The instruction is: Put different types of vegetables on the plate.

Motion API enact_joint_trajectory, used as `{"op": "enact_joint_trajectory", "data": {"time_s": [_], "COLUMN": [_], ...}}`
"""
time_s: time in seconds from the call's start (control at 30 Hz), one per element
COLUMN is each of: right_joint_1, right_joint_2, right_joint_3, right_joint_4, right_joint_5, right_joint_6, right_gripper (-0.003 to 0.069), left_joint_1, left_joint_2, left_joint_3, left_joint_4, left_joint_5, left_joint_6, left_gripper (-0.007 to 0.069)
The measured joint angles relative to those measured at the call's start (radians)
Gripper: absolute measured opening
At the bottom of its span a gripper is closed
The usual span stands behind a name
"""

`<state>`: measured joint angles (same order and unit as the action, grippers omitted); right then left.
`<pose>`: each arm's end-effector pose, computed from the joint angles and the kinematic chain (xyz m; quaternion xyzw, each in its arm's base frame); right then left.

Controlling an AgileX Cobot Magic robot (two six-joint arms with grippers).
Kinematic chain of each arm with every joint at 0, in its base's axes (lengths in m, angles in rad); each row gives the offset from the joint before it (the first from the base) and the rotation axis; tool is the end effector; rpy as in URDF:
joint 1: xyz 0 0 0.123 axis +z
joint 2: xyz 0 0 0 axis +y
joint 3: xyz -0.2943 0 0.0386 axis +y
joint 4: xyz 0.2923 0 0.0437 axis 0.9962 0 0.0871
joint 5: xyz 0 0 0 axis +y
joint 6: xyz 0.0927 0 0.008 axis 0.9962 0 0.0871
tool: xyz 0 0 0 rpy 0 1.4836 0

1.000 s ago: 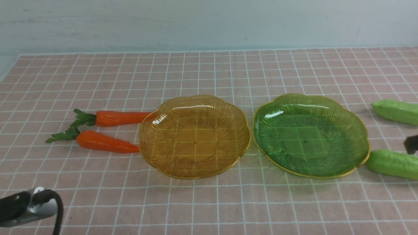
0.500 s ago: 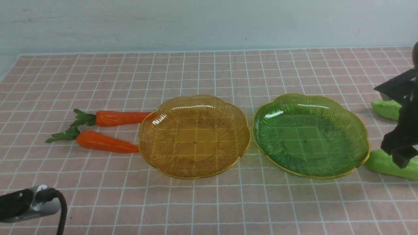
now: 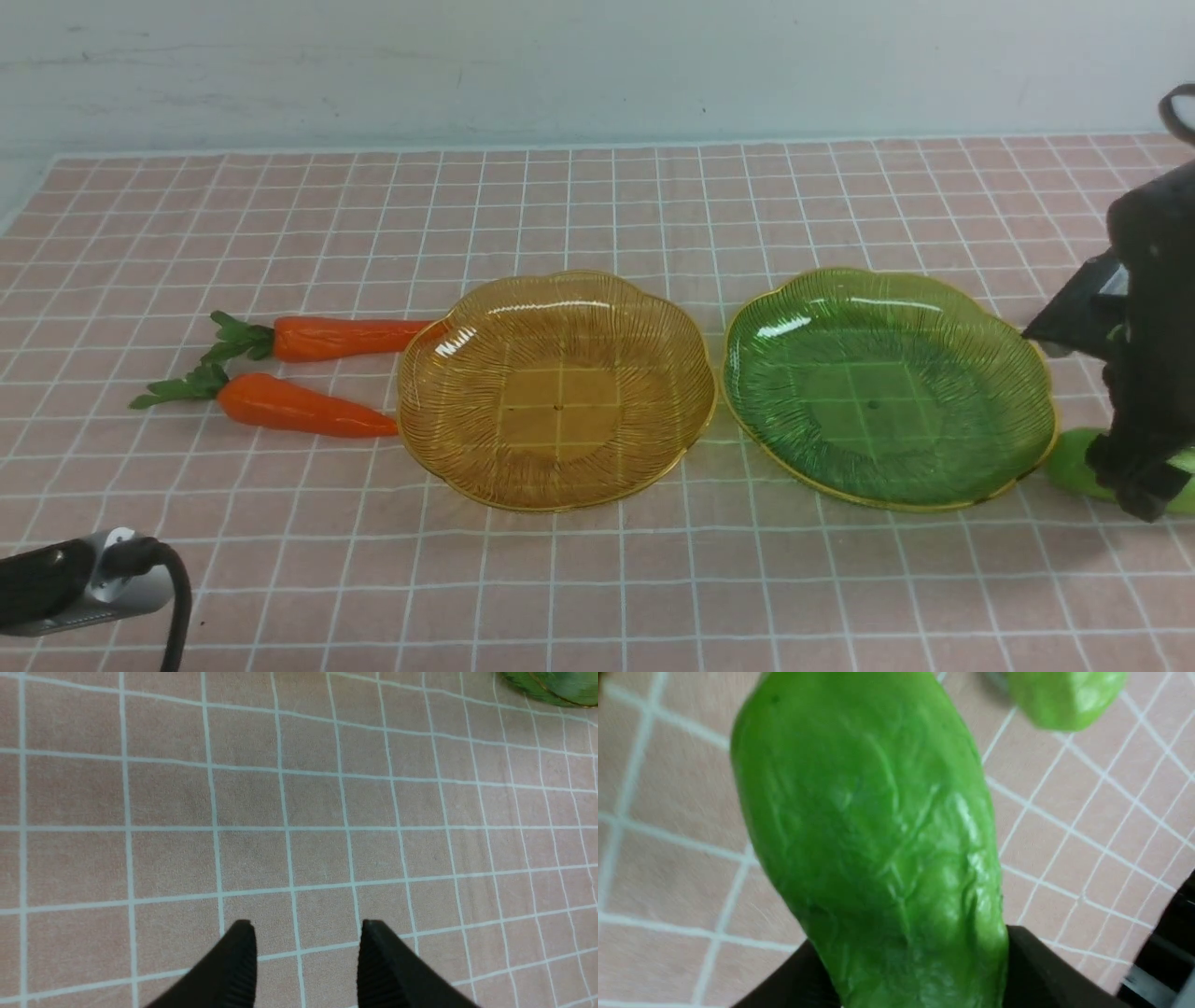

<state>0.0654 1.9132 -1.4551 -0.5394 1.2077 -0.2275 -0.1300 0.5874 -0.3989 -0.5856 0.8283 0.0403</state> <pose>0.4223 -0.0171 0.2157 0.2352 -0.9396 0.2476 0.0239 0.1225 -0.0543 0.2431 -0.0405 0.9154 -0.2766 0.2896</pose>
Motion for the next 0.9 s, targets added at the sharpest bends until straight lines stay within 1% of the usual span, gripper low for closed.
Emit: {"op": "enact_joint_trajectory", "data": {"time_s": [0.03, 0.1, 0.13, 0.2, 0.27, 0.33, 0.43, 0.47, 0.5, 0.53, 0.6, 0.7, 0.77, 0.9], "right_joint_1": [0.0, 0.002, 0.008, 0.03, 0.057, 0.07, 0.078, 0.079, 0.079, 0.079, 0.079, 0.065, 0.05, 0.037], "right_joint_2": [-0.015, -0.033, -0.033, -0.012, 0.028, 0.064, 0.126, 0.136, 0.144, 0.155, 0.159, 0.171, 0.181, 0.247], "right_joint_3": [-0.038, -0.125, -0.152, -0.172, -0.176, -0.176, -0.176, -0.179, -0.185, -0.204, -0.225, -0.263, -0.268, -0.269], "right_joint_4": [0.06, 0.261, 0.383, 0.539, 0.605, 0.612, 0.6, 0.585, 0.56, 0.482, 0.381, 0.166, 0.089, -0.008], "right_joint_5": [0.003, 0.012, 0.014, 0.017, 0.02, 0.02, 0.02, 0.02, 0.022, 0.022, 0.022, 0.017, 0.004, -0.052], "right_joint_6": [0.014, 0.027, 0.025, 0.005, 0.004, 0.006, 0.005, 0.003, 0.003, 0.004, 0.011, 0.025, 0.041, 0.052], "right_gripper": [0.0398, 0.0398, 0.0398, 0.0398, 0.0398, 0.0414, 0.0577, 0.0621, 0.065, 0.0676, 0.0687, 0.0689, 0.0677, 0.0624], "left_joint_1": [0.0, 0.0, 0.0, 0.0, 0.0, 0.0, 0.0, 0.0, 0.0, 0.0, 0.0, 0.0, 0.0, 0.0], "left_joint_2": [0.0, 0.0, 0.0, 0.0, 0.0, 0.0, 0.0, 0.0, 0.0, 0.0, 0.0, 0.0, 0.0, 0.0], "left_joint_3": [0.0, 0.0, 0.0, 0.0, 0.0, 0.0, 0.0, 0.0, 0.0, 0.0, 0.0, 0.0, 0.0, 0.0], "left_joint_4": [0.0, 0.0, 0.0, 0.0, 0.0, 0.0, 0.0, 0.0, -0.001, -0.001, -0.001, -0.001, -0.001, -0.002], "left_joint_5": [-0.002, -0.006, -0.019, -0.053, -0.079, -0.09, -0.104, -0.106, -0.108, -0.108, -0.114, -0.129, -0.129, -0.129], "left_joint_6": [0.0, 0.0, 0.0, 0.0, 0.0, 0.0, 0.0, 0.0, 0.0, 0.0, 0.0, 0.0, 0.0, 0.0], "left_gripper": [0.0283, 0.0283, 0.0283, 0.0283, 0.0283, 0.0283, 0.0283, 0.0283, 0.0283, 0.0283, 0.0283, 0.0283, 0.0283, 0.0283]}}
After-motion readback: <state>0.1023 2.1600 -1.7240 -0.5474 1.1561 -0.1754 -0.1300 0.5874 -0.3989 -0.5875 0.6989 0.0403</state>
